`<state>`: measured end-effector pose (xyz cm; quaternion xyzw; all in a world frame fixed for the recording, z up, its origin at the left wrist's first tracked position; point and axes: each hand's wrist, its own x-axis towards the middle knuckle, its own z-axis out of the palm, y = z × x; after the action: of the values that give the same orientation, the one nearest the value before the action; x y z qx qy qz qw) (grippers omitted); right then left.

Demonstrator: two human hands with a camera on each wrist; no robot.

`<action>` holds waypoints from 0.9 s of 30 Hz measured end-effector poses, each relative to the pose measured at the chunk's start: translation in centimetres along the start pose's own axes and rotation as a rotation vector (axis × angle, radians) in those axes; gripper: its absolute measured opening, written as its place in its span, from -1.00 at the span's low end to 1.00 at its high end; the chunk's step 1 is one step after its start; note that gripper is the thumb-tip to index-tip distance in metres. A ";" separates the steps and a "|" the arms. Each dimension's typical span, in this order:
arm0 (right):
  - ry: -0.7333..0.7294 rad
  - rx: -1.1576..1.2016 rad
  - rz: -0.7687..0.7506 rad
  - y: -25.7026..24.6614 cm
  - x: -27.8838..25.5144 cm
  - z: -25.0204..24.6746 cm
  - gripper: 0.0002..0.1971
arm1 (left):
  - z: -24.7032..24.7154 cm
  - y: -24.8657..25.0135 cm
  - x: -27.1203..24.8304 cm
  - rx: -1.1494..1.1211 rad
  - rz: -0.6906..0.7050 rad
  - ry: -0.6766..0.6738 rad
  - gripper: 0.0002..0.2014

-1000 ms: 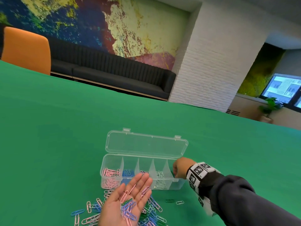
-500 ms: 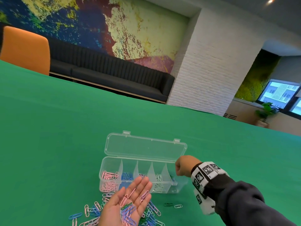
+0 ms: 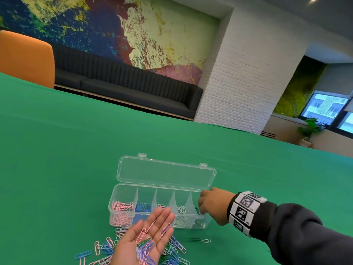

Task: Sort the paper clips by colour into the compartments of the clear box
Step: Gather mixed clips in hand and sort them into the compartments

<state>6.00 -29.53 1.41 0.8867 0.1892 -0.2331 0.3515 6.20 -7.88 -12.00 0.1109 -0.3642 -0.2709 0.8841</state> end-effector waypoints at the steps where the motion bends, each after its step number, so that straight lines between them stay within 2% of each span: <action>1: -0.019 -0.030 -0.022 -0.1 0.2 0.4 -0.55 | 0.0 0.0 0.0 0.002 0.003 0.002 -0.44; 7: -0.056 0.023 -0.045 0.7 0.4 0.7 -0.39 | -0.2 0.1 -0.1 0.006 0.019 0.007 -0.48; 9: -0.046 0.063 -0.031 0.8 0.6 1.0 -0.41 | -0.3 0.1 -0.1 0.000 0.019 0.008 -0.45; 13: 0.030 0.215 0.015 0.9 0.8 2.2 -0.41 | -0.2 0.2 -0.1 0.013 0.042 0.008 -0.51; 20: 0.120 0.182 -0.022 0.6 0.6 2.4 -0.55 | -0.2 0.1 -0.2 -0.001 0.008 0.011 -0.45; 27: 0.179 0.180 -0.048 1.0 0.7 3.2 -0.55 | -0.1 0.1 -0.2 -0.006 -0.011 0.004 -0.44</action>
<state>6.15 -32.40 -0.52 0.9272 0.2194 -0.1777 0.2463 6.18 -7.73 -12.15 0.1111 -0.3610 -0.2768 0.8836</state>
